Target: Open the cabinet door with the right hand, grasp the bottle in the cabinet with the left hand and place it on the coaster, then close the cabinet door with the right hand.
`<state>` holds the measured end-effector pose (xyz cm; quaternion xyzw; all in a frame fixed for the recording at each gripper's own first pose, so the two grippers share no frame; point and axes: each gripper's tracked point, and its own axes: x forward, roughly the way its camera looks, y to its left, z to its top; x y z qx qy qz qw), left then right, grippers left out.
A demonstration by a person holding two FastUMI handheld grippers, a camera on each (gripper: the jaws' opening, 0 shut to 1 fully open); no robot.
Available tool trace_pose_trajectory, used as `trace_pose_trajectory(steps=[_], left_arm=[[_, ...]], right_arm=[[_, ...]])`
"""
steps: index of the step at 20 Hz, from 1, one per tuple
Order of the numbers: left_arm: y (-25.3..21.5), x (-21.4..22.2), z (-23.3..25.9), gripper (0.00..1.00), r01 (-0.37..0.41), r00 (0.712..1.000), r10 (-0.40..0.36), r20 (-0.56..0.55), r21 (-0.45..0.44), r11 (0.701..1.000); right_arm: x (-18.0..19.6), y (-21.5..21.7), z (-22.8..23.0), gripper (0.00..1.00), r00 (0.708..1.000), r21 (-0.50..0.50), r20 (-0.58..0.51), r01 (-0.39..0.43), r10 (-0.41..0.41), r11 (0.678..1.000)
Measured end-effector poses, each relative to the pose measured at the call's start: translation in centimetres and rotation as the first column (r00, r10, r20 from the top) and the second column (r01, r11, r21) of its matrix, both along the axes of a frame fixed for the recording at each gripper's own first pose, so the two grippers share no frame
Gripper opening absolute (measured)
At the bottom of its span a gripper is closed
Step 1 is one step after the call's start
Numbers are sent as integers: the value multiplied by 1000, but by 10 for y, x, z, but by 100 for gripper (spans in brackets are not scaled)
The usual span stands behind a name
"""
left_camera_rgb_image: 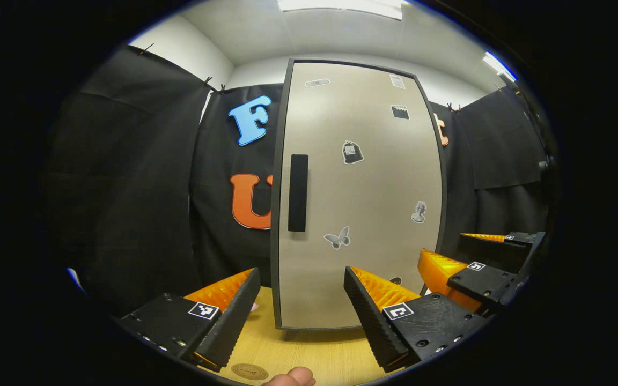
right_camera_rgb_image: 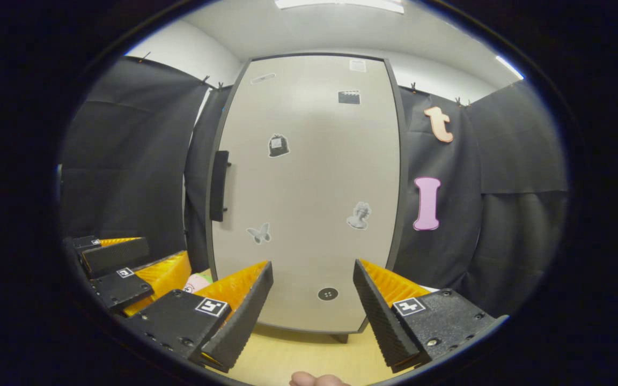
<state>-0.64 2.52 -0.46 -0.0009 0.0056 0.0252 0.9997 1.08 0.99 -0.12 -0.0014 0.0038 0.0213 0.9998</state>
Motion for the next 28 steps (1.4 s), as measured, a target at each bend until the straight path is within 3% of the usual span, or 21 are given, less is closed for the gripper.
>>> trace_pose_trajectory(steps=[3, 10, 16, 20, 23, 25, 28], left_arm=[[7, -7, -1, 95, -1, 1000, 1, -2, -7, 1000], [9, -38, -18, 95, 79, 996, -79, -41, 0, 997], [62, -69, -23, 95, -58, 996, 58, -61, -2, 998], [97, -87, -30, 95, -168, 983, 166, -80, -13, 986], [112, -98, -33, 95, -220, 972, 217, -86, -25, 975], [116, -102, -34, 95, -242, 966, 238, -97, -35, 970], [126, -103, -42, 95, -255, 961, 249, -117, -45, 966]], right_arm=[[13, -1, 4, 97, 1000, 1, 5, -3, 3, 1000], [58, 46, 51, 96, 986, -6, 102, -131, 131, 991], [98, 115, 81, 96, 954, -25, 160, -251, 252, 968], [122, 152, 94, 98, 938, -94, 195, -272, 285, 958], [146, 165, 88, 99, 948, -109, 169, -252, 268, 961], [149, 176, 90, 99, 937, -118, 195, -272, 291, 955], [153, 192, 73, 89, 940, -186, 107, -302, 324, 935]])
